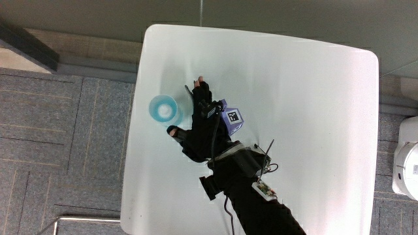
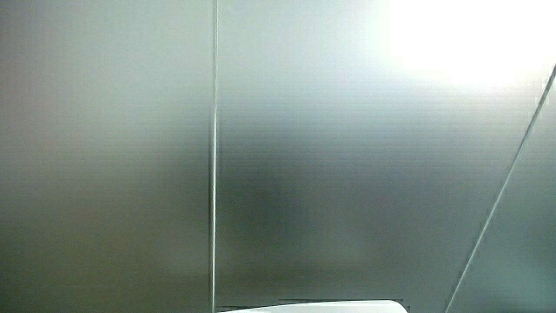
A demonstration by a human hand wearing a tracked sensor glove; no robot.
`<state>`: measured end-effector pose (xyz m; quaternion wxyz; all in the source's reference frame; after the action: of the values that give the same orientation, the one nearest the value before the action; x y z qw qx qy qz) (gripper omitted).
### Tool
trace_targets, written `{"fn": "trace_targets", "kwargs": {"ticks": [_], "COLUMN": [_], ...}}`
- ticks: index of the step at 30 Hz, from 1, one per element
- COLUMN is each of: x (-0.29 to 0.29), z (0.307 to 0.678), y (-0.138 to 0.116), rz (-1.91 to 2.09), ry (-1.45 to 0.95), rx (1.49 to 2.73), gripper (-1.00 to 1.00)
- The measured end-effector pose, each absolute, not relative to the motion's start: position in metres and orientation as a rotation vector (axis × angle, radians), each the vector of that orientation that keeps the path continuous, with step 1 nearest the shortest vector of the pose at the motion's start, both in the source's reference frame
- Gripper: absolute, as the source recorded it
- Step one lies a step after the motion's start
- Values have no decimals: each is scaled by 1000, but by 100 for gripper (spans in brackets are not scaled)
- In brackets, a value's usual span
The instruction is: Pick cleaning spray
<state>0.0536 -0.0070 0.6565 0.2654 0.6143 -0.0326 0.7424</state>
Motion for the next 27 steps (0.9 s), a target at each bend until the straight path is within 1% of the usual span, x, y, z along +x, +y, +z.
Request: {"fn": "trace_targets", "kwargs": {"ticks": [2,7,10,11,15,17,21,25,27], "x": [51,45,42,43,39,38,34,33,33], "z": [656,656,649,655,646,647,643,642,643], "y": [-7,-8,-9,-9,-12,-14,-14,-13,-14], "rz": [1983,1985,2001,1961,1984,1984,1990,1983,1979], "ry": [-76,-134,-137,-108,-150,-176,-183,-161,-189], "rx": [1650,1631,1633,1668,1658,1680,1658,1705,1724], "gripper": [0,0,0,4,18,25,39,54,61]}}
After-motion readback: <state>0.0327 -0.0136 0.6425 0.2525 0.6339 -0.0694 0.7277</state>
